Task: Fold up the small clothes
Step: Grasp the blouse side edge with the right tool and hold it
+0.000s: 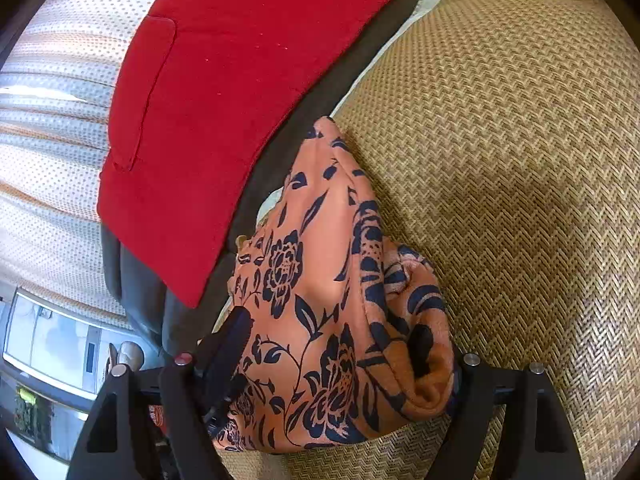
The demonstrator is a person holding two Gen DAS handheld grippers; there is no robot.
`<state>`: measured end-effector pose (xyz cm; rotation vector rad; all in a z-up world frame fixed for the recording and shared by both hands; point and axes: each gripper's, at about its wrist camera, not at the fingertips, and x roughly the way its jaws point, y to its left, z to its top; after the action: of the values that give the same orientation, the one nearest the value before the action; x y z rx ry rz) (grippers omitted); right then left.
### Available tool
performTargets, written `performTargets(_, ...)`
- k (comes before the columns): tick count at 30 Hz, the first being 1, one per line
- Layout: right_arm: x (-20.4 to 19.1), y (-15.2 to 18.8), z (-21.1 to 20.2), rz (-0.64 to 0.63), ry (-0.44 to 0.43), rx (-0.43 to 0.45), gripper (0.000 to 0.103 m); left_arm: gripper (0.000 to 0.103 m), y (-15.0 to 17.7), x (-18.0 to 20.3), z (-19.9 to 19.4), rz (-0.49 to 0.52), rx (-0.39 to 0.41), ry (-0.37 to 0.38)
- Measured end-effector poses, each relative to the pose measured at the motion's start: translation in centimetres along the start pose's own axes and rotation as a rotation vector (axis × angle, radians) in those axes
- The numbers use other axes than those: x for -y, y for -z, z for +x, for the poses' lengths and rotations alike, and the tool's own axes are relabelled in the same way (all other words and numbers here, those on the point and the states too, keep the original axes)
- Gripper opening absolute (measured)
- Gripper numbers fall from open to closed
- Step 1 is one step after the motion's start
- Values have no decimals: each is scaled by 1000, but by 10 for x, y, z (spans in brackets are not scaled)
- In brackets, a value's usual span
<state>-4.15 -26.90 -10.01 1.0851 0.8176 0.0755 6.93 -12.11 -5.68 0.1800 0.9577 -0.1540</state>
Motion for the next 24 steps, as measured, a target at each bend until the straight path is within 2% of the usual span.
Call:
performTargets(3,3,-2,1,-3,7,1,78,85,2,1,23,3,-69,-4)
performTargets(5,2,-7,2,-13,35,4,60,87,6,-3,30,-37,-62,6)
performTargets(6,4,-8,3,-13,46,-5,45,87,6,-5,30,-46,-63,12)
performTargets(7,6,-13,6,-8,52,-12,36,87,6,-6,31,-53,-65,16)
performTargets(8,9,-13,6,-10,66,-19,30,87,6,-6,31,-50,-64,15)
performTargets(9,11,-13,6,-19,81,-19,20,87,6,-5,31,-41,-61,10)
performTargets(10,14,-13,5,-24,92,-22,17,87,6,-5,31,-36,-60,7)
performTargets(15,4,-12,-17,-144,162,14,17,87,7,-3,31,-19,-60,-12)
performTargets(17,9,-14,-22,-131,165,14,22,87,8,-3,32,-16,-60,-15)
performTargets(19,25,-18,-33,-81,199,30,34,87,6,-3,32,-18,-62,-11)
performTargets(20,39,-24,-42,-38,167,31,42,87,6,-3,33,-19,-61,-12)
performTargets(21,51,-29,-52,10,120,30,67,87,6,-3,33,-16,-59,-13)
performTargets(22,55,-34,-58,31,94,42,76,87,6,-3,33,-13,-56,-17)
performTargets(23,55,-41,-69,20,63,63,76,87,6,-2,32,-10,-54,-20)
performTargets(24,49,-49,-70,-22,37,46,75,87,6,-1,32,-7,-51,-23)
